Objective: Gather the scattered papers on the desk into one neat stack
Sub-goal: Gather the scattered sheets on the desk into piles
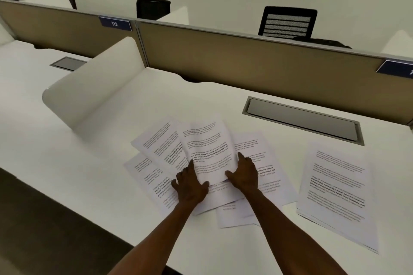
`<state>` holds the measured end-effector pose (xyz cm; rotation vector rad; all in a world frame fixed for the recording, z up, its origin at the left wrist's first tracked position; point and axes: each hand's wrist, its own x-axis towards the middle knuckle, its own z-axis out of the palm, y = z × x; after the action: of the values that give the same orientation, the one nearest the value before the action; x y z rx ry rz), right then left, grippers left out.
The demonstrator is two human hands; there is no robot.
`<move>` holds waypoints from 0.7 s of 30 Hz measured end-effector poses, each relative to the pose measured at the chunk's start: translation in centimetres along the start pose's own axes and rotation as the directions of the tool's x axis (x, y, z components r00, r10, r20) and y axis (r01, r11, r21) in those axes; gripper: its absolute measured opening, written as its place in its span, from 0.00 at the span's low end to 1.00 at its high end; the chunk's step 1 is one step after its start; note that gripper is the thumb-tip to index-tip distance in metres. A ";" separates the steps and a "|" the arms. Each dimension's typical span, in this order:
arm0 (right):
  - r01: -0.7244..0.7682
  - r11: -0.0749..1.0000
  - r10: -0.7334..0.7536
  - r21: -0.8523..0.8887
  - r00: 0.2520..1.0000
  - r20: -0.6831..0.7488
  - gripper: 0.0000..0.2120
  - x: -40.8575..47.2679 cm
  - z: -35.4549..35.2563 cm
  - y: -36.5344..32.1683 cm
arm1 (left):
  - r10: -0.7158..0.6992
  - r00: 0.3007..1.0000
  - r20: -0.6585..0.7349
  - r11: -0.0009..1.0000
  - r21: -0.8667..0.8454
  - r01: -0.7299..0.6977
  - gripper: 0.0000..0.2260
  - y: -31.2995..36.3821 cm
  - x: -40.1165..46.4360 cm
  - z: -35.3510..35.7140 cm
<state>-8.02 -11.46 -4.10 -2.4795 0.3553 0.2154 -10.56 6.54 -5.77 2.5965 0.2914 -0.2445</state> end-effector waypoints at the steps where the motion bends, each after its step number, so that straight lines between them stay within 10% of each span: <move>1: -0.037 0.997 0.038 0.064 0.999 -0.022 0.45 0.1 -0.1 -0.1 | 0.018 1.000 0.013 1.000 -0.004 -0.018 0.44 -0.1 0.1 -0.1; 10: -0.159 0.813 0.177 0.560 0.984 0.023 0.25 1.8 -2.1 -1.5 | 0.177 0.984 -0.018 0.980 -0.092 -0.178 0.42 -3.5 -0.2 -0.8; 14: -0.040 0.808 0.042 0.588 0.999 0.010 0.27 2.8 -3.3 -3.4 | -0.020 0.984 -0.179 0.998 -0.059 0.009 0.35 -5.6 0.1 -1.7; 21: 0.009 0.949 -0.060 0.315 0.986 0.153 0.30 5.4 -3.3 -6.1 | -0.021 0.997 -0.075 0.996 0.079 0.027 0.34 -7.5 1.6 -3.3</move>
<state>-0.76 -9.79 0.61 -2.1370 0.2547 0.3172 -10.54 14.84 -6.83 2.6870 0.3461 -0.1718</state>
